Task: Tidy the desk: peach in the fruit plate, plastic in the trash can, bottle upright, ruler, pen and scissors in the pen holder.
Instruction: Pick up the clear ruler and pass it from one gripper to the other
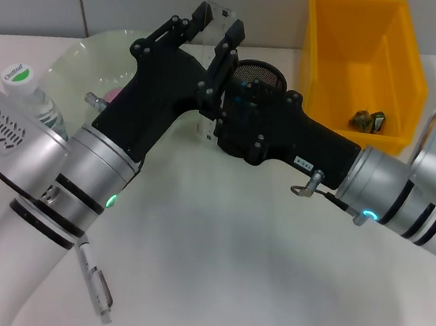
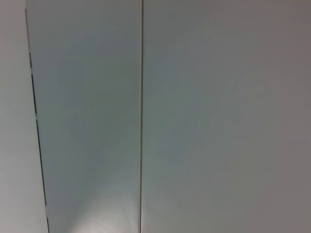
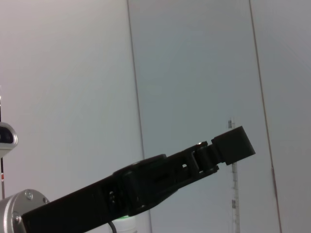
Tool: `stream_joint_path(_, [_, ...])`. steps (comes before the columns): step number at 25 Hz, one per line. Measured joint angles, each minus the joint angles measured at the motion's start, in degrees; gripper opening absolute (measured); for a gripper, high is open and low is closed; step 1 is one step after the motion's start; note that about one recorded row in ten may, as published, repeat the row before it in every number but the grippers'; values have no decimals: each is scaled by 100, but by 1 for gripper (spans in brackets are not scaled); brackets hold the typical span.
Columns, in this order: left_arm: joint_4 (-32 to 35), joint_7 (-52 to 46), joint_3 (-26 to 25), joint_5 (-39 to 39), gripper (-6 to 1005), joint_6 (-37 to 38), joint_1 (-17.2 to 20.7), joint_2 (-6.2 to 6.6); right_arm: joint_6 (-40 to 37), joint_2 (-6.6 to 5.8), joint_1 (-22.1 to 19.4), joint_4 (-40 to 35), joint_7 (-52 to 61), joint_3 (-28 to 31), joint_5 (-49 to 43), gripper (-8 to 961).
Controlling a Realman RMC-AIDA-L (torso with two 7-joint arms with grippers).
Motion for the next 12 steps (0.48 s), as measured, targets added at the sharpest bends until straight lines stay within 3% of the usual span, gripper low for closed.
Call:
stream_joint_path(5, [1,1,25,-1,398,-27,-5,0,11,0,33,-1,1,-8,0,581])
stream_joint_path(10, [2,1,73,0,398,-44,-26,0,48,0,101,0,1,-1,0,432])
stream_joint_path(12, [2,1,78,0,398,-47,-26,0,49,0,102,0,1,1,0,427])
